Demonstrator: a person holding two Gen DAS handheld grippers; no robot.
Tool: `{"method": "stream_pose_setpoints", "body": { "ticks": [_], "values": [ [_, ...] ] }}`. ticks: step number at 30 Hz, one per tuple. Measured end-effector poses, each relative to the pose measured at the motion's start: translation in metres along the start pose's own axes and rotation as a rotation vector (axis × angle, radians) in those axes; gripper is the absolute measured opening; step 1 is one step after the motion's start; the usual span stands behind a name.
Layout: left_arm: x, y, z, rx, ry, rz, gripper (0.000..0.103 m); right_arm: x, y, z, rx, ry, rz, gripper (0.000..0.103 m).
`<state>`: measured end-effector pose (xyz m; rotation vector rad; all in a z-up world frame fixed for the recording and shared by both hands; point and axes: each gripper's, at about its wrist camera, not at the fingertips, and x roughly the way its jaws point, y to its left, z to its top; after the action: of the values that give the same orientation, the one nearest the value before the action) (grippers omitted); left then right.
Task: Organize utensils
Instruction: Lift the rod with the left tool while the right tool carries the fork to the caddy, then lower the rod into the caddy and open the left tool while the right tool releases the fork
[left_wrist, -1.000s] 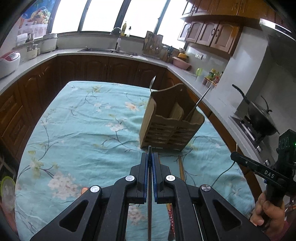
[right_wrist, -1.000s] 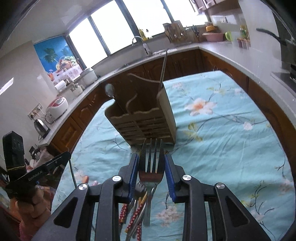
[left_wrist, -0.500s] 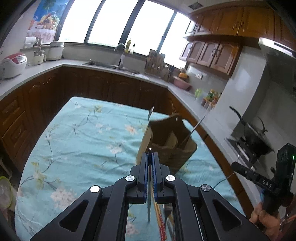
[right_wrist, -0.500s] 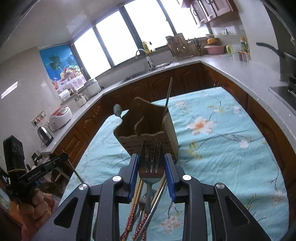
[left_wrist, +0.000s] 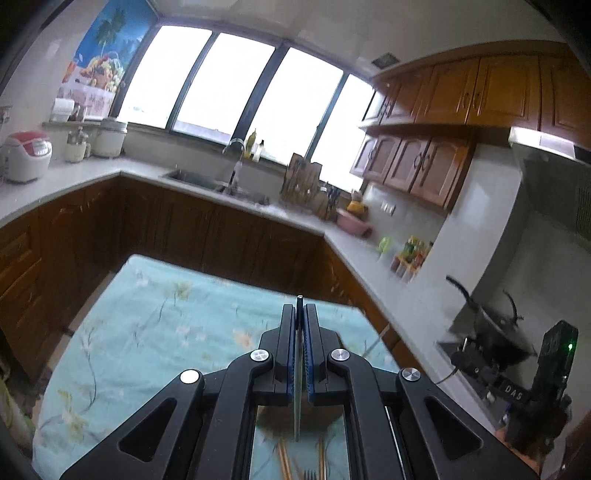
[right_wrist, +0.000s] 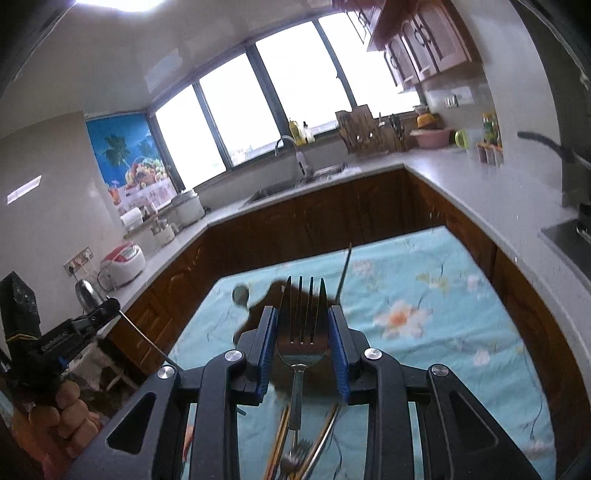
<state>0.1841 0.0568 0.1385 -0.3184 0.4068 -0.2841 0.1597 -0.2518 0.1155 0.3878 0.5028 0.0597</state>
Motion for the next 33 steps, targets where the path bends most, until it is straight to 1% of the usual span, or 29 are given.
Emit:
{"method": "stream_pose_setpoints", "body": {
  "ticks": [6,15,22,30,33],
  "values": [
    [0.026,0.006,0.007,-0.021,-0.048,0.006,0.003,0.013,-0.001,0.026,-0.005,-0.047,-0.009,0.028],
    [0.072,0.019,0.001,-0.063,-0.058,0.026,0.003,0.039,-0.005,0.043,-0.006,-0.085,-0.030,0.028],
    [0.110,0.022,-0.013,-0.078,-0.036,0.055,0.003,0.060,-0.018,0.032,0.013,-0.082,-0.052,0.028],
    [0.149,0.019,-0.032,-0.062,0.010,0.067,0.003,0.095,-0.027,0.005,0.028,-0.009,-0.056,0.029],
    [0.155,0.021,-0.036,-0.058,0.032,0.073,0.003,0.106,-0.029,-0.005,0.036,0.015,-0.053,0.029]
  ]
}}
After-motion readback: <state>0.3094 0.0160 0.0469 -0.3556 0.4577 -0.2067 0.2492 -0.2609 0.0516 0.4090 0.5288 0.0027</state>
